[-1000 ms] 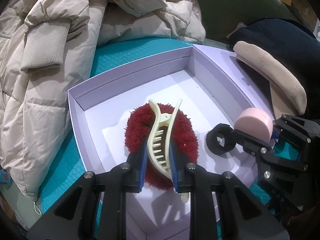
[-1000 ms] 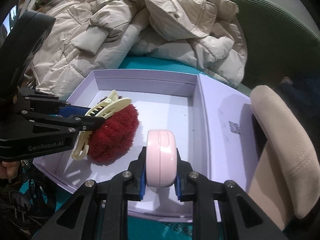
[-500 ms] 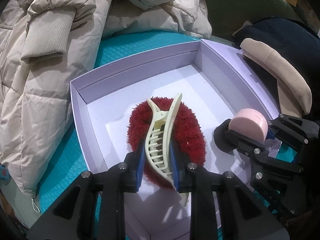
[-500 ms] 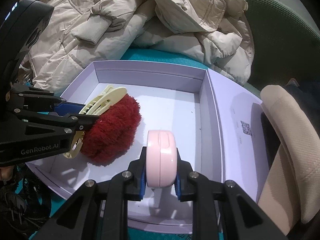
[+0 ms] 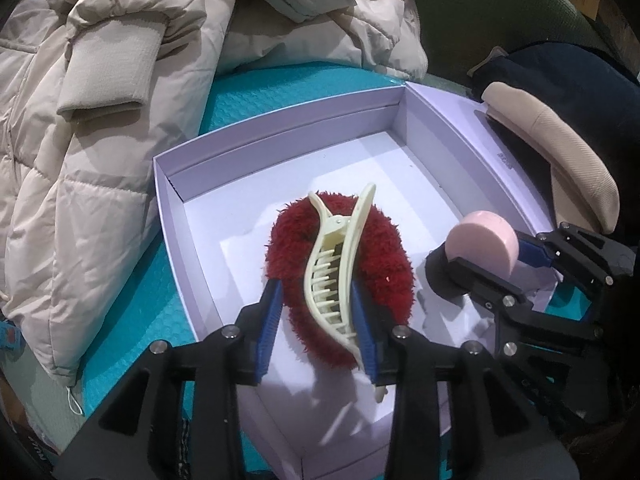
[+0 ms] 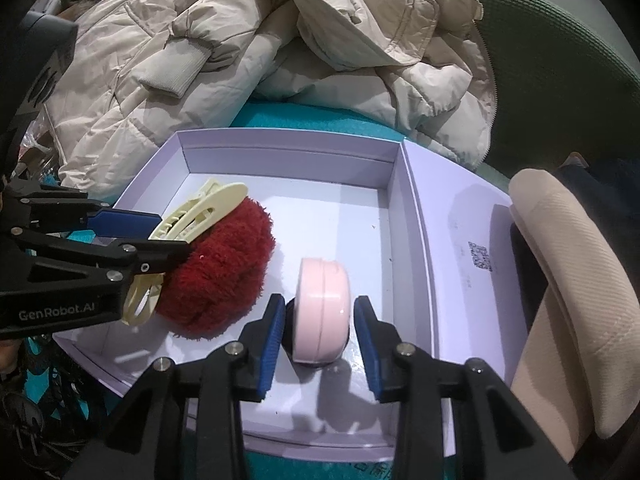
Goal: Organize objects
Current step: 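Lower the claw clip onto the red scrunchie inside the box with the left tool, then open the left tool to release the claw clip while the right tool releases the compact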
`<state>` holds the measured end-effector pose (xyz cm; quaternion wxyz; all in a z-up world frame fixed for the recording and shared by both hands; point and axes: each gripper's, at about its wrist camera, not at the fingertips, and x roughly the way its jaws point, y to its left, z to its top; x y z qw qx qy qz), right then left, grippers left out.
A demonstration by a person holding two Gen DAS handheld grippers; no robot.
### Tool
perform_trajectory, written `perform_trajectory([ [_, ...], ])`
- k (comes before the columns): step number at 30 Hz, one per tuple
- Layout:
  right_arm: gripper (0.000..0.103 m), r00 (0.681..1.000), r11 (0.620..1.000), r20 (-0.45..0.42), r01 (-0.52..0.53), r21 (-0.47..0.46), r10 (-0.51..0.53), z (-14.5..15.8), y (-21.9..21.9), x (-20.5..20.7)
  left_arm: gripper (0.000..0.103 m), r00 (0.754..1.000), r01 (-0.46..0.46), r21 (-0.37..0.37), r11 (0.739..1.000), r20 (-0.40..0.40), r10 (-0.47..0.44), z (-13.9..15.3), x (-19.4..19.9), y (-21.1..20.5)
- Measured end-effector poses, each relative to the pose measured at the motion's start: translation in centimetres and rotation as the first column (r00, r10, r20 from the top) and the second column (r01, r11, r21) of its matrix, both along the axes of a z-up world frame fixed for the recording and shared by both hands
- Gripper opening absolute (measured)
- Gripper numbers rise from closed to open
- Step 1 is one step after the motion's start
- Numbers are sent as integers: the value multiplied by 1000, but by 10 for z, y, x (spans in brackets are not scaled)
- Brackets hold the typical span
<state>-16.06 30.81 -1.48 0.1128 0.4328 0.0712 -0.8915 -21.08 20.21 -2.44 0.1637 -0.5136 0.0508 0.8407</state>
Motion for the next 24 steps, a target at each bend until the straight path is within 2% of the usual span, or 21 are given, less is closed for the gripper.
perform_trajectory([
  [13, 36, 998, 1000, -52, 26, 8, -26, 25, 0, 15, 35, 999, -4, 14, 1000, -43, 5, 24, 14, -7],
  [24, 36, 995, 1000, -101, 8, 8, -7, 47, -13, 34, 35, 997, -29, 23, 999, -75, 30, 47, 39, -21],
])
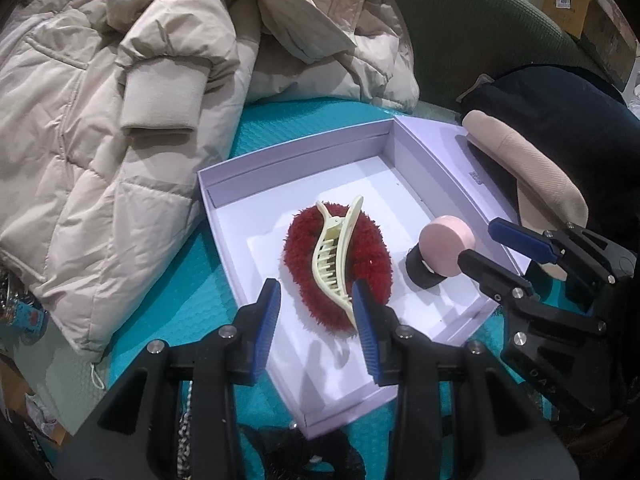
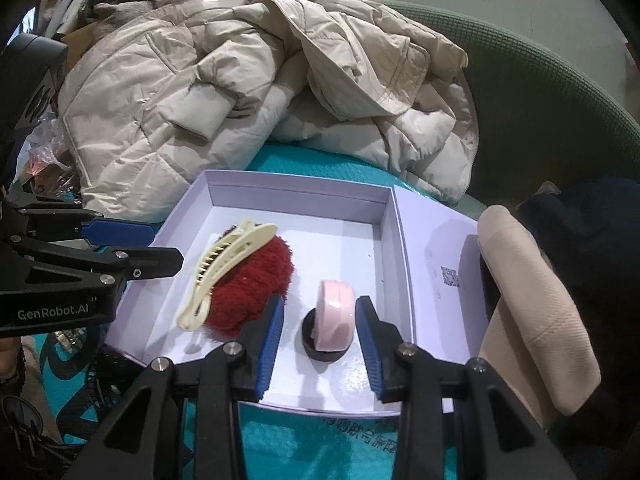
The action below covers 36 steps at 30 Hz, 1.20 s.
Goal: Organize objects
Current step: 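Open the left tool to release the claw clip while the right tool releases the compact, then move both tools back to the remaining accessories on the mat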
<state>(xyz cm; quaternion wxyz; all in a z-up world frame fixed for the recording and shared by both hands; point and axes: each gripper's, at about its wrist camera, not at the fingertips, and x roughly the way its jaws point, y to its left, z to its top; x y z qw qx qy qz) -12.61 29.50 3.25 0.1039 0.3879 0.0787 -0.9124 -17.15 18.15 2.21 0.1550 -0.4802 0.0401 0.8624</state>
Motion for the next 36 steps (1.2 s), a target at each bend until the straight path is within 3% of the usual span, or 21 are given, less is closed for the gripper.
perform_trajectory([
  [18, 36, 995, 996, -40, -90, 9, 90, 21, -44, 30, 36, 996, -79, 5, 997, -44, 79, 23, 46, -48],
  [36, 36, 970, 970, -35, -241, 4, 241, 19, -106, 62, 36, 985, -169, -19, 986, -45, 168, 20, 104, -101],
])
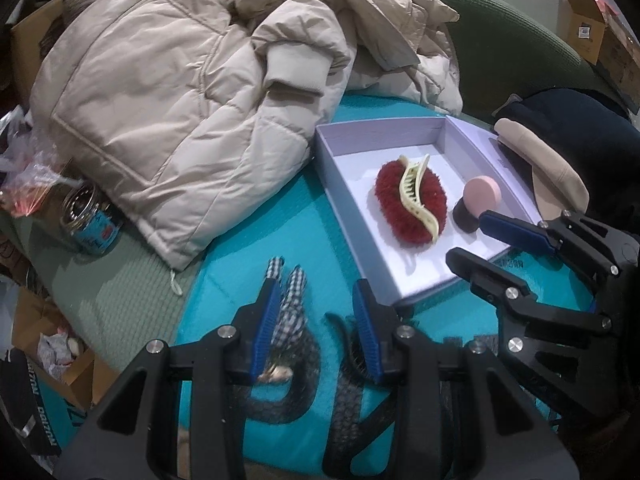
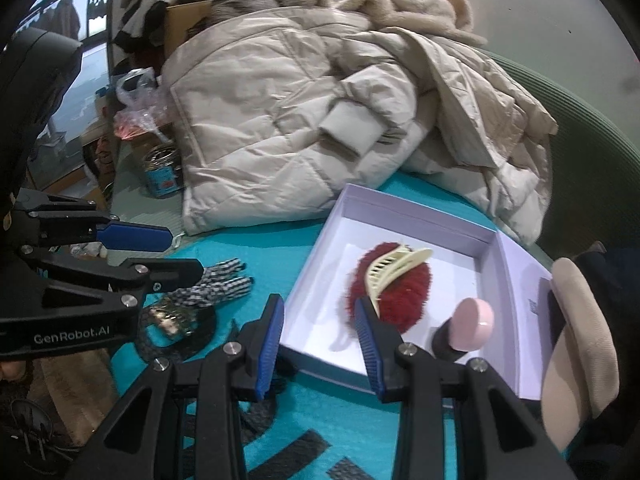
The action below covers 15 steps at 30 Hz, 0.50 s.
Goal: Organize objects
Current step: 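Move both tools back to the remaining accessories on the mat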
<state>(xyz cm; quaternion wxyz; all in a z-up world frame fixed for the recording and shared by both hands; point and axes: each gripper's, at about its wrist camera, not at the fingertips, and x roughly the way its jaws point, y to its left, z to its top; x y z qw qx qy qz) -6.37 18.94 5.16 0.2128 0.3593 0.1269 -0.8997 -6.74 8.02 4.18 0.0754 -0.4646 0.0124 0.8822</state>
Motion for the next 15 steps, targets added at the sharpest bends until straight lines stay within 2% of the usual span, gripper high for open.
perform_trajectory([
  [15, 37, 994, 995, 31, -104, -3, 104, -17, -32, 32, 36, 998, -52, -19, 998, 35, 53, -23, 49, -29],
])
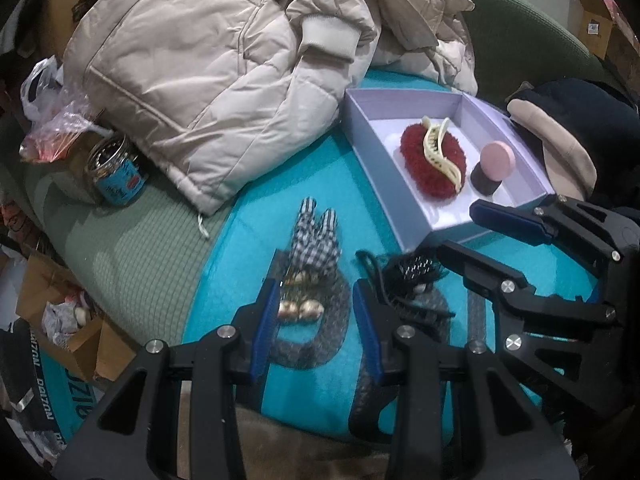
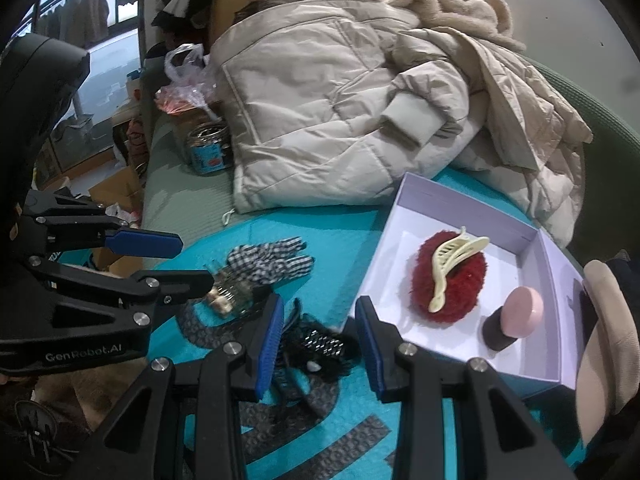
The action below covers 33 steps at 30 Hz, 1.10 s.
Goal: Organize objects
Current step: 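Move both tools back to the remaining accessories on the mat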
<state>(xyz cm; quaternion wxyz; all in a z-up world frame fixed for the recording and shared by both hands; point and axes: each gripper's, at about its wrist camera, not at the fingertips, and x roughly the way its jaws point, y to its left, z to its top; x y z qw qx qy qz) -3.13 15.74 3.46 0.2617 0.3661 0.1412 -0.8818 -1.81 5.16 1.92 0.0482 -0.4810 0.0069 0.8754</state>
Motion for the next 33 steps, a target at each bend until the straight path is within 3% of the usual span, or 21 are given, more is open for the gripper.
perform_trajectory([
  [15, 37, 998, 1000, 66, -21, -3, 21, -30, 3, 19, 36, 998, -19, 48, 999, 53, 16, -33, 23, -8],
  [30, 37, 990, 1000, 138, 29, -5, -28, -57, 22, 2, 36, 995, -36, 126, 991, 100, 24, -65, 1, -16],
  [33, 46, 988, 999, 148, 42, -9, -41, -61, 23, -5, 36, 994, -38, 129, 991, 105, 24, -68, -6, -18],
])
